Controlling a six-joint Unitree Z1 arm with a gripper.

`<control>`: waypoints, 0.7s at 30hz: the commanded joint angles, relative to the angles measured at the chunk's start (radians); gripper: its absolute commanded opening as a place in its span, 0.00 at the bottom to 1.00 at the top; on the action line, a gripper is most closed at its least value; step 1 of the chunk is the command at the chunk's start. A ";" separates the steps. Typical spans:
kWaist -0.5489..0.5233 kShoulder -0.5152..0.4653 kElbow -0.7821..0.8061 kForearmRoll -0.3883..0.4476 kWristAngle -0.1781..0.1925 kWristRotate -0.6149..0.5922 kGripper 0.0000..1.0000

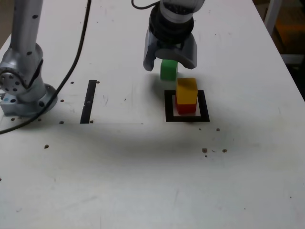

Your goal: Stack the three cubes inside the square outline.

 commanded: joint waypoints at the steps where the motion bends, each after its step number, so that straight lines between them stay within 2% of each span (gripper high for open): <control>1: 0.014 0.025 -0.020 0.001 0.000 0.026 0.98; 11: 0.086 0.083 -0.075 0.016 0.002 0.124 0.83; 13: 0.094 0.085 -0.075 0.015 -0.002 0.140 0.77; 17: 0.101 0.089 -0.077 0.015 -0.031 0.177 0.66; 18: 0.105 0.094 -0.080 0.015 -0.052 0.198 0.62; 21: 0.111 0.101 -0.084 0.016 -0.081 0.227 0.55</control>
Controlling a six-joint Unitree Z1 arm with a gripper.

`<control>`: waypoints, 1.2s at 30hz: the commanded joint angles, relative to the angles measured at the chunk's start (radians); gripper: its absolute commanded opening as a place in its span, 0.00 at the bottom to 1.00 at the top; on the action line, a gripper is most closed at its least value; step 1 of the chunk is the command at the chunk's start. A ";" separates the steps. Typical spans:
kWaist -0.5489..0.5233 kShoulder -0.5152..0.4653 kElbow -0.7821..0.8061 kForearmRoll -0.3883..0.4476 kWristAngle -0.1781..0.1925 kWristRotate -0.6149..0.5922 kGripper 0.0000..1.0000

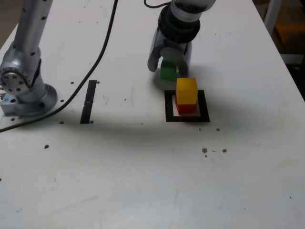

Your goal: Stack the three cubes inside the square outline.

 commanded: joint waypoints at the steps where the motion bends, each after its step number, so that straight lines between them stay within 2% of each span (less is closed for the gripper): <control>1: 0.005 0.006 -0.004 0.002 -0.009 0.008 0.53; 5: 0.005 0.012 -0.009 0.011 -0.035 0.041 0.48; 9: 0.005 0.034 -0.040 0.056 -0.052 0.075 0.47; 14: 0.008 0.033 -0.057 0.073 -0.045 0.069 0.35; 18: 0.006 0.012 -0.073 0.103 -0.021 0.033 0.27; 21: -0.005 -0.014 -0.108 0.178 0.007 -0.015 0.25; 23: -0.020 -0.042 -0.149 0.257 0.024 -0.048 0.25; 29: -0.117 -0.139 -0.329 0.475 0.038 -0.144 0.25; 33: -0.181 -0.172 -0.405 0.532 0.006 -0.199 0.25; 36: -0.207 -0.171 -0.411 0.533 -0.055 -0.233 0.25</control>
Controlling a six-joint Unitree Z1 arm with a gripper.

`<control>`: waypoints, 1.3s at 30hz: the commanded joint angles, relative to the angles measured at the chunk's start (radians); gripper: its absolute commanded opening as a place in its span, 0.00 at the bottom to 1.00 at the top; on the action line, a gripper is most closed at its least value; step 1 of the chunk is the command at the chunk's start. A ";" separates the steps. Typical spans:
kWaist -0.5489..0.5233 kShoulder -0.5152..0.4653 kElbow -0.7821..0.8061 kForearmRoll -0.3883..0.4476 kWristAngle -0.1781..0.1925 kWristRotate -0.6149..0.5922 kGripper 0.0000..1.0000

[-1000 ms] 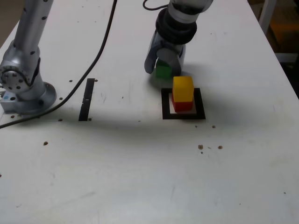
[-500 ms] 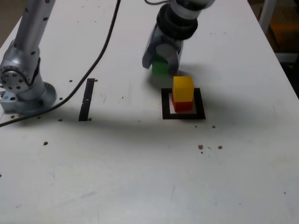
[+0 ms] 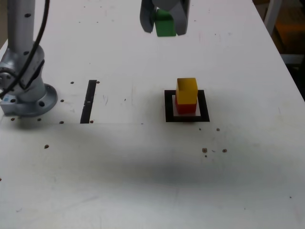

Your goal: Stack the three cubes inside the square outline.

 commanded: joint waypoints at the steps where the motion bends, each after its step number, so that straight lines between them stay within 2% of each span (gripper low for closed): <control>1: -0.011 0.010 0.000 0.016 -0.031 -0.012 0.25; 6: -0.041 0.053 -0.011 0.016 -0.098 -0.048 0.24; 12: -0.101 0.093 -0.071 0.016 -0.113 -0.104 0.24; 16: -0.149 0.137 -0.127 0.016 -0.109 -0.152 0.24; 21: -0.197 0.153 -0.144 0.017 -0.079 -0.214 0.24; 39: -0.194 0.204 -0.127 0.017 -0.045 -0.207 0.24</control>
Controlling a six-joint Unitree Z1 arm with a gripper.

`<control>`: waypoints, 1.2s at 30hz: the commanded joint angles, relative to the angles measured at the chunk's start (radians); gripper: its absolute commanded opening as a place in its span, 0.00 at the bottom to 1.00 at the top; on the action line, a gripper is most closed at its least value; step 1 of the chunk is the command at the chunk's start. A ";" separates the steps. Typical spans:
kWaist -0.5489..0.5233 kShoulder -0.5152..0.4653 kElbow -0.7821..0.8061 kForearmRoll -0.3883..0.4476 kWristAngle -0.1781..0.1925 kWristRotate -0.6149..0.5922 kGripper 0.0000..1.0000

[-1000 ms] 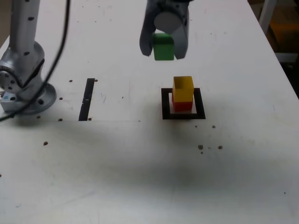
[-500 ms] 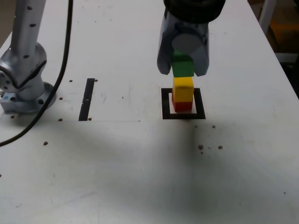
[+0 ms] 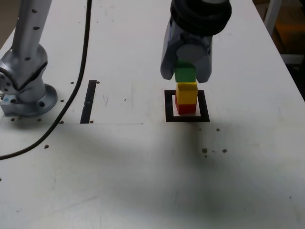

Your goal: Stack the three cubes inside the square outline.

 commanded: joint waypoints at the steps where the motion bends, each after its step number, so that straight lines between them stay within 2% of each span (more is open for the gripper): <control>1: 0.005 0.008 -0.003 0.017 0.002 0.008 0.24; 19: 0.018 0.041 0.002 0.015 -0.009 0.037 0.26; 22: 0.018 0.045 -0.004 0.015 -0.012 0.039 0.34; 25: 0.018 0.055 -0.015 0.014 -0.016 0.044 0.54; 30: 0.018 0.058 -0.026 0.012 -0.012 0.047 0.75; 36: 0.018 0.058 -0.034 0.011 0.002 0.047 0.85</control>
